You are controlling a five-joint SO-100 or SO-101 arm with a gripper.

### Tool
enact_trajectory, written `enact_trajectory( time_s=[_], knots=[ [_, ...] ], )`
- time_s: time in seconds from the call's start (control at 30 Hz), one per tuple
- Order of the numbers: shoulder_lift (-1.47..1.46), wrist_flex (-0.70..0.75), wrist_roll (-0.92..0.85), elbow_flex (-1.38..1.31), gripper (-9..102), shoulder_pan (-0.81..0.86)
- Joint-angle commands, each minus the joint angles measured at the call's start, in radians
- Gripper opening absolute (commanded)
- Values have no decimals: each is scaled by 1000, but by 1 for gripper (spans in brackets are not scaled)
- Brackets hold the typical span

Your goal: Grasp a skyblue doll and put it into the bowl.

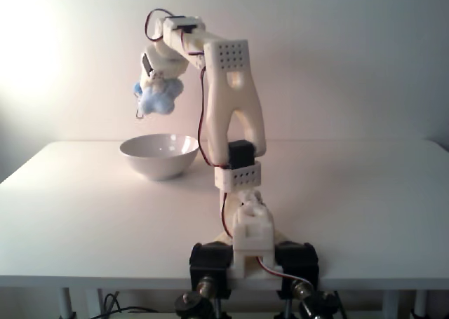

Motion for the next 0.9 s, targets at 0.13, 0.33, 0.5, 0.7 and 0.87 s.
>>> enact_trajectory(
  time_s=[0.13, 0.33, 0.5, 0.7, 0.87],
  knots=[
    [-46, -2, -5, -38, 8, 6],
    [-87, -12, -5, -48, 8, 15],
    [-87, -12, -5, -38, 8, 17],
    [-89, -12, -32, -38, 9, 17],
    [-89, -11, -48, -38, 9, 18]
  ],
)
